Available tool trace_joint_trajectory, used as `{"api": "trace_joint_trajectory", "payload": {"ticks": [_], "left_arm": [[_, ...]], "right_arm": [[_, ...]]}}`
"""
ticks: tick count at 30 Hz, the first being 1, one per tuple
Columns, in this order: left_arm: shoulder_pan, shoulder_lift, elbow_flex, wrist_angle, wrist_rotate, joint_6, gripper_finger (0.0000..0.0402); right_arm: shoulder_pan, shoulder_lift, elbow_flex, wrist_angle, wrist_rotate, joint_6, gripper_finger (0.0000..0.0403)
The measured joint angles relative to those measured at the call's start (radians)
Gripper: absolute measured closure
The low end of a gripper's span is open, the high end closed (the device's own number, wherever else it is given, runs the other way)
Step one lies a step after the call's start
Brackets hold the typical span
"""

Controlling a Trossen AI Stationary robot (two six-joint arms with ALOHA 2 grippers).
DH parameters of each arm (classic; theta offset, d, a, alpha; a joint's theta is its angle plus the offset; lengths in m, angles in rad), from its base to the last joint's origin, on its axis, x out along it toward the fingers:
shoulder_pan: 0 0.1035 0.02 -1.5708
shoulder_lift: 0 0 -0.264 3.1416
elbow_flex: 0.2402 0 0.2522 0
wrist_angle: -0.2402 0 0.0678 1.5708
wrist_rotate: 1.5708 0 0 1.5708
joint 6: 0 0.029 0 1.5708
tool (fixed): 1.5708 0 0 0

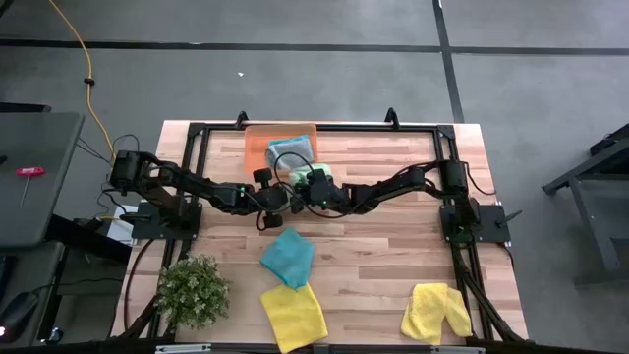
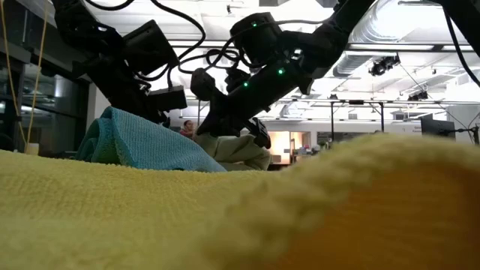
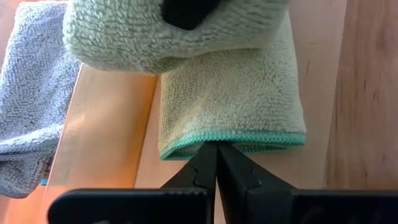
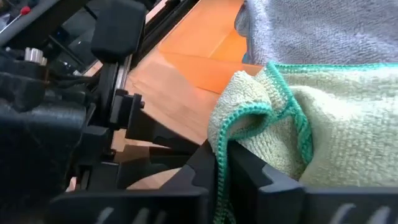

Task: Fold microfiber towels
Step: Fold the green microfiber cloth

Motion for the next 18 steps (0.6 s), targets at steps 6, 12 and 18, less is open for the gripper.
{"api": "trace_joint_trajectory", "payload": {"ticks": [6, 12, 18], "left_arm": [[-0.007, -0.03, 0.0, -0.01, -0.01, 0.0, 0.0402], [-0.04, -0.133, -0.001, -0.112, -0.079, -0.009, 0.0401], [-0.105, -0.276, 0.0, -0.193, -0.146, -0.054, 0.0401]], "right_arm": [[-0.013, -0.019, -0.001, -0.006, -0.056, 0.005, 0.0304], [-0.011, -0.121, -0.001, -0.111, -0.028, -0.21, 0.0234], [-0.002, -0.253, -0.002, -0.424, 0.099, -0.397, 0.0211]]}}
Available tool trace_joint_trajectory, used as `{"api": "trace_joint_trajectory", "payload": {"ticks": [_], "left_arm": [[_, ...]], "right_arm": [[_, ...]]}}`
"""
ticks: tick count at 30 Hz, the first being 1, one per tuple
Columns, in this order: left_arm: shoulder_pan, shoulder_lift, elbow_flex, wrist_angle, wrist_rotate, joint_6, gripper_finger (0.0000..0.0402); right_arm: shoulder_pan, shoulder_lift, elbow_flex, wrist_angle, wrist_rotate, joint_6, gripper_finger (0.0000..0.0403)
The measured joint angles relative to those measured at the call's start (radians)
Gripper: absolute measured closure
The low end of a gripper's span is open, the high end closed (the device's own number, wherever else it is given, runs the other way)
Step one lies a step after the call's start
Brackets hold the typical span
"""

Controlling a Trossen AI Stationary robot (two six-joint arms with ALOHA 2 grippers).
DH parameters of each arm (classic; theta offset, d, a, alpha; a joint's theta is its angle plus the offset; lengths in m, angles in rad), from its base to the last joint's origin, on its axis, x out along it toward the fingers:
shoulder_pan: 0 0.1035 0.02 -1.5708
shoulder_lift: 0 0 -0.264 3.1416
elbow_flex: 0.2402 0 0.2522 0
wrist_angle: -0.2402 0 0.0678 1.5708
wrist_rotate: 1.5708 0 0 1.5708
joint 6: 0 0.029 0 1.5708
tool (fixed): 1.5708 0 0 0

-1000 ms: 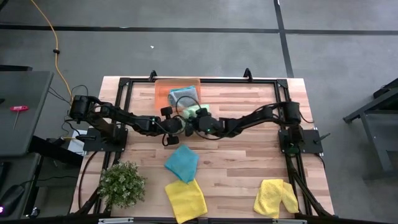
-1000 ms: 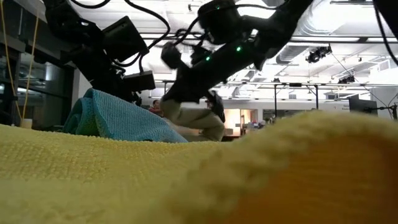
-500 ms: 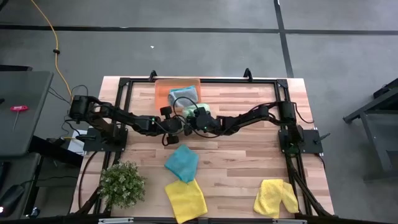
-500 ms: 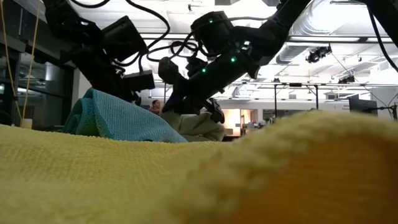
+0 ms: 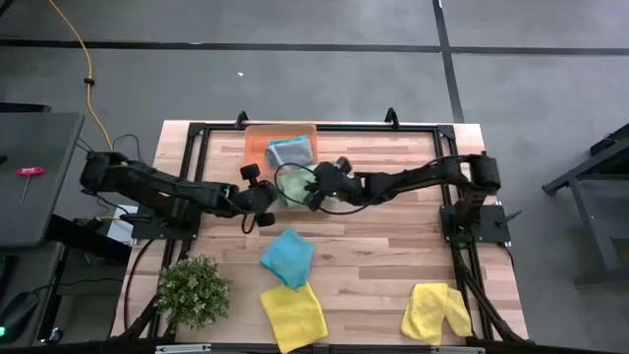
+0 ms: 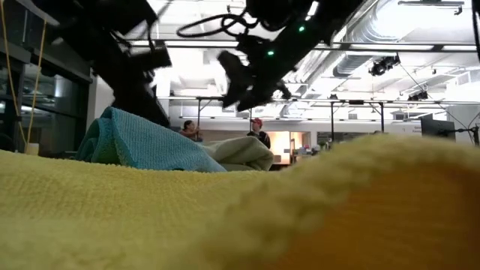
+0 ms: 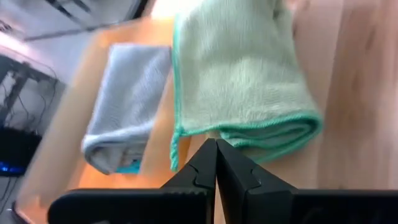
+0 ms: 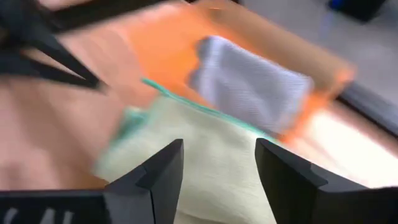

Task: Fold microfiber towels
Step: Fold the green microfiber cloth

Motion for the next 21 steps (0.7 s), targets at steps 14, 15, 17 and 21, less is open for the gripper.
{"api": "trace_joint_trajectory", "payload": {"ticks": [14, 15, 17, 21], "left_arm": [[-0.088, -0.05, -0.124, 0.515, -0.02, 0.003, 0.0401], [-0.079, -0.029, -0.124, 0.546, -0.006, 0.002, 0.0402], [-0.067, 0.018, -0.124, 0.609, 0.022, 0.002, 0.0402], [-0.051, 0.127, -0.108, 0.653, 0.027, -0.011, 0.0401]], "right_arm": [[0.014, -0.348, -0.632, 0.498, -0.036, 0.027, 0.021], [0.009, -0.35, -0.66, 0.572, -0.047, 0.021, 0.021], [-0.003, -0.348, -0.704, 0.69, -0.049, 0.004, 0.021], [-0.017, -0.323, -0.735, 0.815, -0.063, -0.036, 0.021]]}}
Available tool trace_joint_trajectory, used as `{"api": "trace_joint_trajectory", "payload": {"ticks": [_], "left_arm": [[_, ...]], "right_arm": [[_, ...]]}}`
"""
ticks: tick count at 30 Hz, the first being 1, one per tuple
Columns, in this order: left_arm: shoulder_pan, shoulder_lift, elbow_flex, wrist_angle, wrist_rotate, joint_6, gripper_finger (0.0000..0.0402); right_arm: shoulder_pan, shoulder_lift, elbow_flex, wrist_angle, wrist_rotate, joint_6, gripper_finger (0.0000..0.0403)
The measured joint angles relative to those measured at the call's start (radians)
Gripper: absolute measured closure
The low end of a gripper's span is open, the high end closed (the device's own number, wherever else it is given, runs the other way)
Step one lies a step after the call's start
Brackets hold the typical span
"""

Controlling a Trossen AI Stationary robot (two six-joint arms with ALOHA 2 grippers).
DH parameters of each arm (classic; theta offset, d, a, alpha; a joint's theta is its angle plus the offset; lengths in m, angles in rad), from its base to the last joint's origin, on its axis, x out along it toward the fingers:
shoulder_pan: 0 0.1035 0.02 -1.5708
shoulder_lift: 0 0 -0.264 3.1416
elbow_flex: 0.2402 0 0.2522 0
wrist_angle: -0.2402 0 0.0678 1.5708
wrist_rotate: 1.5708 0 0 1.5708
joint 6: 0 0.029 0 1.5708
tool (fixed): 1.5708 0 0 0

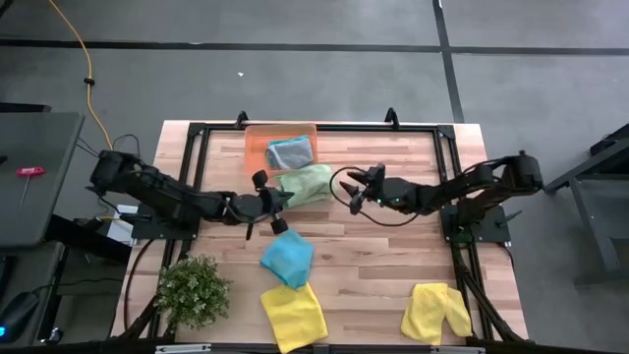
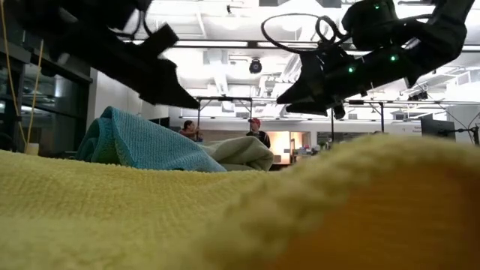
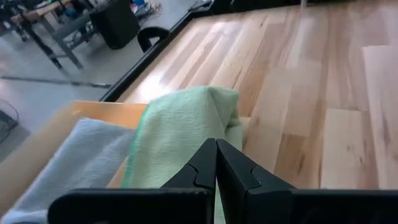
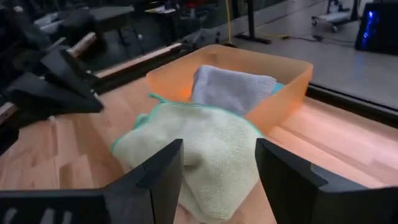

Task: Fold microfiber towels
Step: Fold the green microfiber cloth

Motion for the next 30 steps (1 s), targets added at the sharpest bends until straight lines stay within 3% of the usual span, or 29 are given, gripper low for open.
{"api": "trace_joint_trajectory", "payload": {"ticks": [6, 13, 20, 26, 30], "left_arm": [[0.009, 0.122, 0.035, 0.08, 0.012, -0.008, 0.0402], [0.008, 0.106, 0.04, 0.083, -0.01, 0.013, 0.0402], [0.007, 0.017, 0.04, 0.089, -0.005, 0.015, 0.0401], [0.03, 0.002, 0.04, 0.132, 0.136, 0.007, 0.0402], [0.054, 0.025, 0.04, 0.138, 0.166, -0.022, 0.0402]], "right_arm": [[0.0, 0.05, 0.025, 0.038, -0.003, -0.056, 0.0236], [0.0, 0.099, 0.021, 0.062, 0.007, -0.072, 0.039], [0.0, 0.1, 0.021, 0.088, -0.06, -0.123, 0.0398], [0.002, 0.099, 0.021, 0.122, -0.129, -0.138, 0.0402], [0.002, 0.113, 0.021, 0.136, -0.128, -0.11, 0.0402]]}}
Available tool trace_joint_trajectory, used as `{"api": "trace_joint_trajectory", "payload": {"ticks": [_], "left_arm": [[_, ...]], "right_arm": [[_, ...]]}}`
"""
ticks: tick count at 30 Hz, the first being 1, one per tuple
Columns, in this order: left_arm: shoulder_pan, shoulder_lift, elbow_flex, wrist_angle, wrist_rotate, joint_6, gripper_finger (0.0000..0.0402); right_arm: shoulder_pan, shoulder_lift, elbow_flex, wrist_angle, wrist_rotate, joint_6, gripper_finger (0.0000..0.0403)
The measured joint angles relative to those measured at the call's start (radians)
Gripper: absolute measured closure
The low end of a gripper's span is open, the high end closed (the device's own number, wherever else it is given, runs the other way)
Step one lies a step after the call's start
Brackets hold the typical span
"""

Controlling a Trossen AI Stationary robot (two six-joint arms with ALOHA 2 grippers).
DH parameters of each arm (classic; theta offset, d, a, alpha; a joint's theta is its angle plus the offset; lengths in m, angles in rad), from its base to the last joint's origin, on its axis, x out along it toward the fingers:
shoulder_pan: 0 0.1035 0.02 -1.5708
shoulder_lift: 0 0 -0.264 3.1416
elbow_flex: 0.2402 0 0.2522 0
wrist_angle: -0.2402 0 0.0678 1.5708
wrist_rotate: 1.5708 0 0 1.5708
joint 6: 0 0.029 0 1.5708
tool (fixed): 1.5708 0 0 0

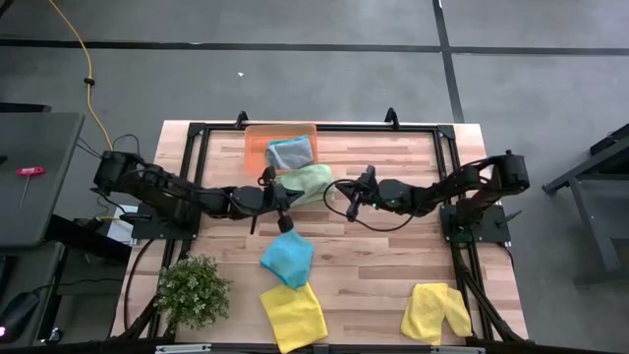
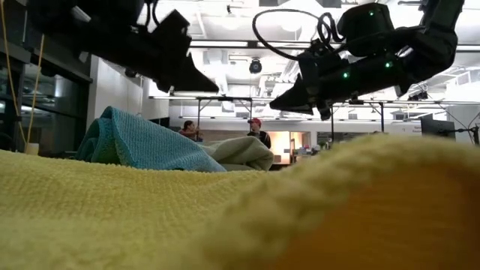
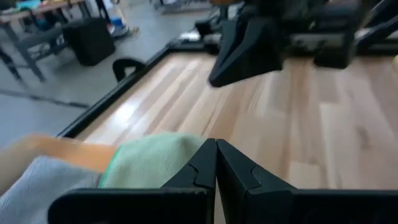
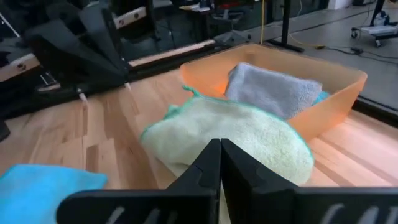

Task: Fold microfiber towels
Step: Fold the green microfiber cloth

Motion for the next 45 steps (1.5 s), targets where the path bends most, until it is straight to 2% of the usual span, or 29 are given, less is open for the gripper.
{"api": "trace_joint_trajectory", "payload": {"ticks": [8, 11, 17, 21, 26, 29, 33, 38, 42, 45], "left_arm": [[0.042, 0.1, 0.001, 0.022, 0.016, -0.025, 0.0402], [0.061, 0.147, 0.0, 0.031, 0.053, -0.037, 0.0401], [0.099, 0.253, 0.0, 0.038, 0.03, -0.08, 0.0401], [0.107, 0.285, 0.0, 0.034, 0.053, -0.105, 0.0402], [0.101, 0.33, 0.0, 0.034, 0.098, -0.127, 0.0402], [0.101, 0.365, 0.0, 0.036, 0.135, -0.141, 0.0402], [0.101, 0.391, 0.003, 0.048, 0.13, -0.153, 0.0402], [0.101, 0.39, 0.003, 0.043, 0.198, -0.135, 0.0402], [0.101, 0.372, 0.003, -0.006, 0.278, -0.085, 0.0402], [0.101, 0.335, 0.002, -0.065, 0.291, -0.077, 0.0401]], "right_arm": [[-0.019, 0.156, 0.014, 0.135, -0.005, 0.036, 0.0403], [-0.036, 0.221, 0.061, 0.164, -0.039, 0.047, 0.0403], [-0.056, 0.346, 0.2, 0.156, -0.071, 0.036, 0.0403], [-0.066, 0.355, 0.227, 0.141, -0.063, 0.014, 0.0403], [-0.083, 0.353, 0.225, 0.061, 0.015, 0.007, 0.0403], [-0.097, 0.353, 0.241, -0.064, 0.003, 0.03, 0.0403], [-0.09, 0.353, 0.241, -0.171, -0.037, 0.037, 0.0403], [-0.074, 0.347, 0.211, -0.253, -0.02, 0.068, 0.0403], [-0.066, 0.345, 0.182, -0.252, -0.033, 0.117, 0.0403], [-0.052, 0.345, 0.165, -0.249, -0.009, 0.149, 0.0403]]}}
